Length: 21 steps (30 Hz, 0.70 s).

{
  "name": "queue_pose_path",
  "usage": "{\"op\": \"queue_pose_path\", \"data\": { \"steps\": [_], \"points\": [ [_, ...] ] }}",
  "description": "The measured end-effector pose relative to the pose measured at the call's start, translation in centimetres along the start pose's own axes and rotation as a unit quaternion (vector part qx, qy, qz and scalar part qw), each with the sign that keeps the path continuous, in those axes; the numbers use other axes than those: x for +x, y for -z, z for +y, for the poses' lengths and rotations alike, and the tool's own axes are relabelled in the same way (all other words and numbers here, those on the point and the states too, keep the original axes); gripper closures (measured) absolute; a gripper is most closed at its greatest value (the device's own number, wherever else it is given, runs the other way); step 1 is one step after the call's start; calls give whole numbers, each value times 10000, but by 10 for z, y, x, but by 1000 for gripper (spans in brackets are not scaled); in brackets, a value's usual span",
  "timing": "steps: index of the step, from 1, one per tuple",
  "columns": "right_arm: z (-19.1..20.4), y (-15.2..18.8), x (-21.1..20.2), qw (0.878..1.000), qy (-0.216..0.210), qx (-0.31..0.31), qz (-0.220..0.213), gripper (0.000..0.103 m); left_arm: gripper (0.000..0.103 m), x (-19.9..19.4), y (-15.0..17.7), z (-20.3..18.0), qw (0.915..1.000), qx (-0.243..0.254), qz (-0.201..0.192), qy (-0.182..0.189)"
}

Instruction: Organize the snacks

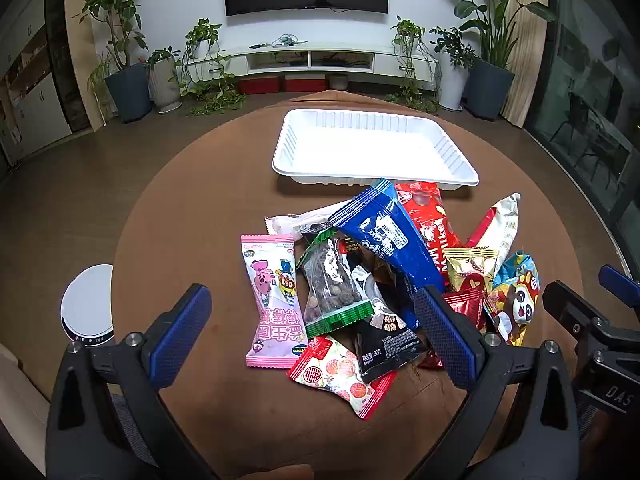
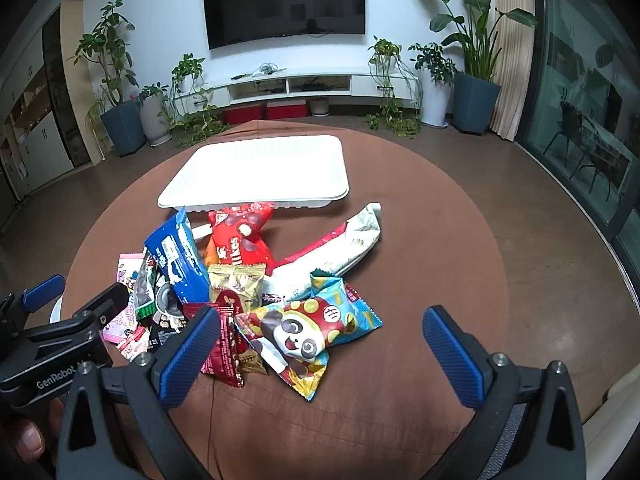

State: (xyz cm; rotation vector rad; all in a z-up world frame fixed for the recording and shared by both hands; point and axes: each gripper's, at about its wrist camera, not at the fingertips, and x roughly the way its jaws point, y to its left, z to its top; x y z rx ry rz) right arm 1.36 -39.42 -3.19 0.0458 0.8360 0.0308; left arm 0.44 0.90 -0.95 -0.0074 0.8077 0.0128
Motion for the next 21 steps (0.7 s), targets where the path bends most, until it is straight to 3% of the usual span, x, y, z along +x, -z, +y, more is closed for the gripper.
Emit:
{"op": "queue_pose_path", "data": {
  "steps": [21],
  "points": [
    [-3, 1, 0, 10000, 3, 19, 96, 0, 0, 0, 2, -4, 10000, -19, 17, -4]
  ]
}}
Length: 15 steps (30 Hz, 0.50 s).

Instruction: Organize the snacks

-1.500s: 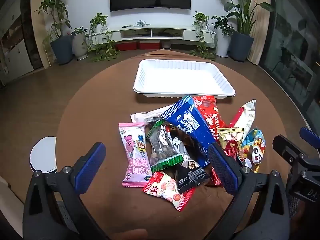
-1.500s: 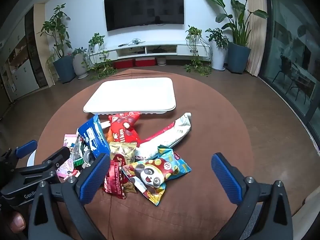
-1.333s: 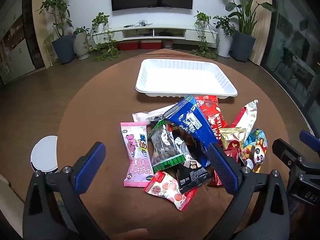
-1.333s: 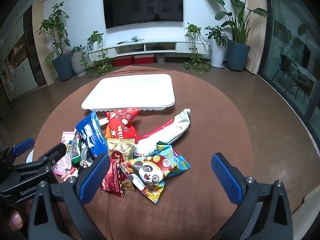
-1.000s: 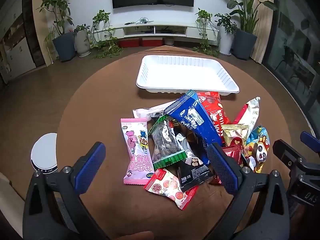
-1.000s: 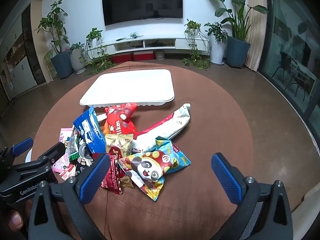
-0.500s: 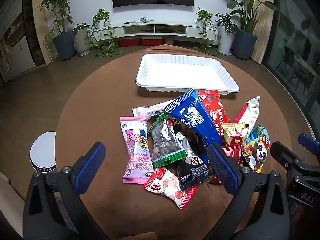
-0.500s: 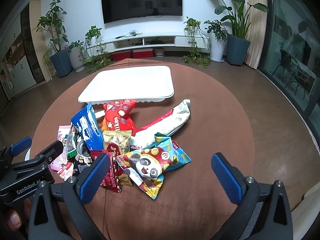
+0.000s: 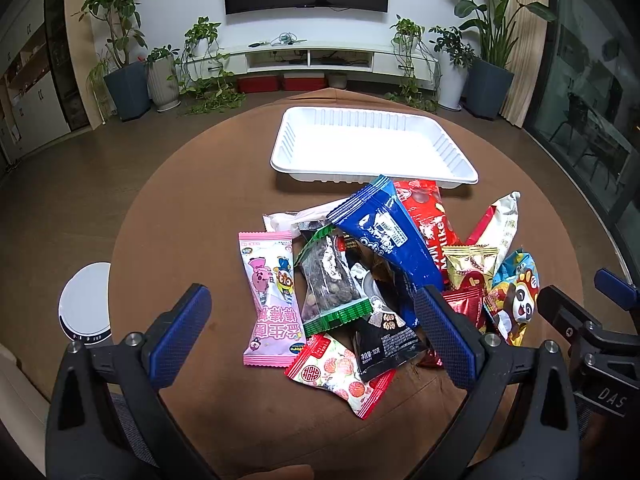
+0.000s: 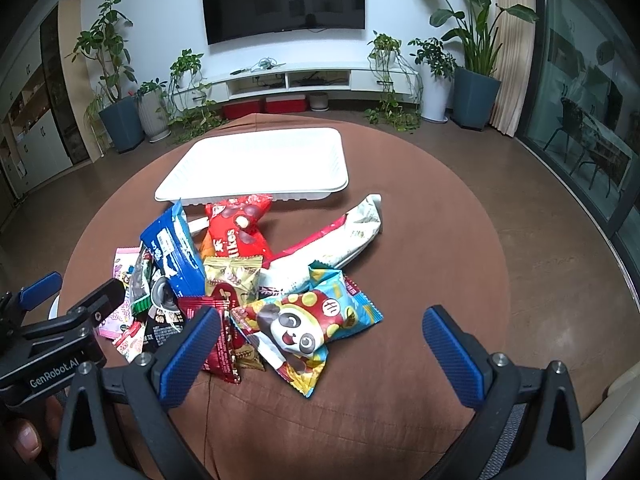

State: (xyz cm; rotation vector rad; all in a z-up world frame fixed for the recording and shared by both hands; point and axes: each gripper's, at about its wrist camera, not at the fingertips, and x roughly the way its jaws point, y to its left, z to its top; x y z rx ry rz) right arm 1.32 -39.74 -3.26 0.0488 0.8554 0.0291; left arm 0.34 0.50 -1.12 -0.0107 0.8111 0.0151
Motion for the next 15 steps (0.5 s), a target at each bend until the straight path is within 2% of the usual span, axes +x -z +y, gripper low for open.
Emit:
{"op": "queue_pose_path", "data": {
  "steps": [15],
  "points": [
    [0, 0, 0, 10000, 3, 5, 8, 0, 0, 0, 3, 0, 10000, -3, 27, 20]
  ]
}}
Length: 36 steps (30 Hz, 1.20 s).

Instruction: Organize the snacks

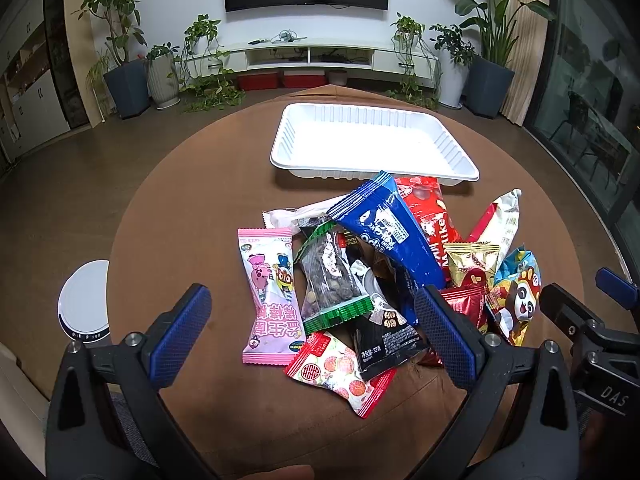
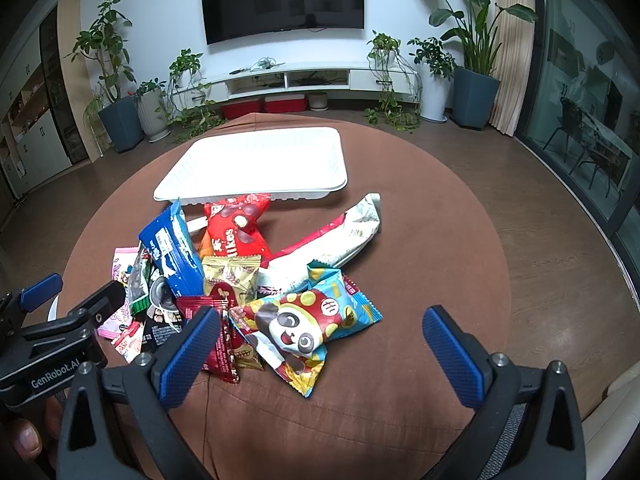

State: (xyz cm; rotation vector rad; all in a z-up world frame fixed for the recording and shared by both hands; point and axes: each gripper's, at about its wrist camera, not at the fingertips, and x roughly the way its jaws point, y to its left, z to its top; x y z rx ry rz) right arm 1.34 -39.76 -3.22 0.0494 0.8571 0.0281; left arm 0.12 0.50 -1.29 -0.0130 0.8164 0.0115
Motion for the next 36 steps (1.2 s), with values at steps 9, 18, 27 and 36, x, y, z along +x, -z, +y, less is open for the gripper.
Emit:
{"op": "queue_pose_path", "data": {
  "steps": [9, 18, 27, 36],
  "points": [
    [0, 0, 0, 10000, 6, 4, 11, 0, 0, 3, 2, 1, 10000, -3, 14, 4],
    [-1, 1, 1, 10000, 10, -4, 19, 0, 0, 4, 1, 1, 10000, -7, 25, 11],
    [-1, 2, 2, 10000, 13, -3, 25, 0, 0, 5, 1, 1, 10000, -20, 37, -5],
    [-1, 1, 2, 10000, 11, 0, 23, 0, 0, 6, -1, 1, 10000, -5, 57, -7]
  ]
}}
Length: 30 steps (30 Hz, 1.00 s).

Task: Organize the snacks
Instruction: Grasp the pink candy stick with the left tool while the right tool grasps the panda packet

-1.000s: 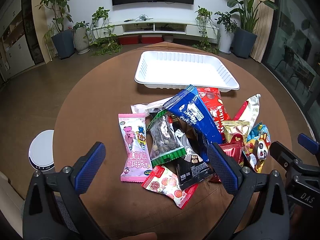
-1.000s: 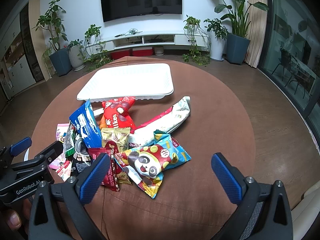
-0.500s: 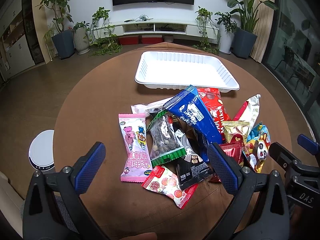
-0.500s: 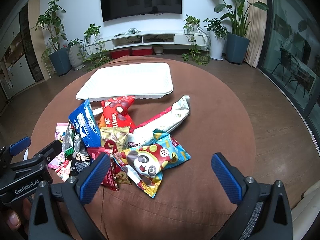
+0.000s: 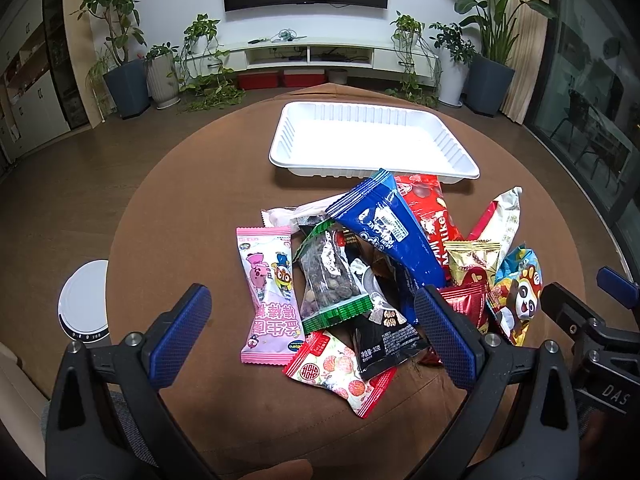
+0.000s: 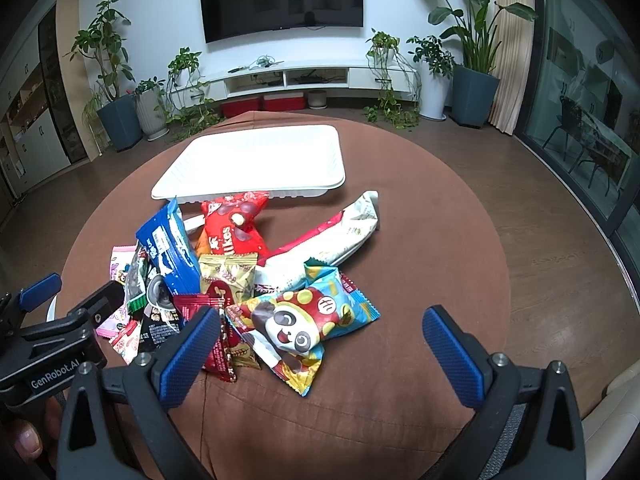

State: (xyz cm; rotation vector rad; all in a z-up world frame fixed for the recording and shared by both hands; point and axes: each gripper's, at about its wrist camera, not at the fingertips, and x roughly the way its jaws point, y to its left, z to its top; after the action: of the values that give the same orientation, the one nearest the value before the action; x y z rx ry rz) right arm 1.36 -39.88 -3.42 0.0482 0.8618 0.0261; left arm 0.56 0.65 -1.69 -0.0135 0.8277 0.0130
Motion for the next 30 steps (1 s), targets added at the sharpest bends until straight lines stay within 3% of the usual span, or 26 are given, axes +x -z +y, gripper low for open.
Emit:
{"op": "queue_pose_path", "data": {
  "steps": [5, 8, 9, 10, 12, 14, 15, 16, 19, 22, 24, 30],
  "points": [
    [0, 0, 0, 10000, -16, -3, -6, 0, 0, -1, -2, 4, 9999, -76, 7, 100],
    [-5, 0, -1, 9999, -106, 56, -59, 0, 0, 3, -3, 18, 9961, -383, 92, 794],
    [-7, 0, -1, 9998, -146, 79, -73, 0, 0, 6, -1, 25, 9913, -519, 193, 1192],
    [-9, 0, -2, 9997, -201, 100, -84, 0, 0, 8, 0, 27, 9898, -551, 253, 1285],
    [-14, 2, 0, 9993, -334, 150, -52, 0, 0, 9, 7, 30, 9921, -395, 341, 1139],
    [-22, 3, 2, 9983, -470, 337, 16, 0, 0, -2, 19, 35, 9965, -208, -75, 807],
    [-26, 2, 4, 9975, -540, 447, 60, 0, 0, -4, 23, 37, 9974, -101, -6, 709],
    [-31, 3, 6, 9963, -640, 570, 104, 0, 0, 0, 26, 42, 9974, -111, 300, 653],
    [-38, 5, 10, 9944, -773, 676, 257, 0, 0, 8, 28, 58, 9945, -511, 544, 732],
    [-39, 4, 14, 9950, -759, 520, 379, 9, 0, 16, 21, 70, 9907, -741, 680, 912],
    [-39, 4, 15, 9945, -826, 465, 439, 10, 0, 26, 13, 79, 9883, -859, 803, 972],
    [-38, 0, 14, 9946, -870, 375, 418, 10, 0, 59, -11, 93, 9843, -818, 1296, 870]
  ]
}}
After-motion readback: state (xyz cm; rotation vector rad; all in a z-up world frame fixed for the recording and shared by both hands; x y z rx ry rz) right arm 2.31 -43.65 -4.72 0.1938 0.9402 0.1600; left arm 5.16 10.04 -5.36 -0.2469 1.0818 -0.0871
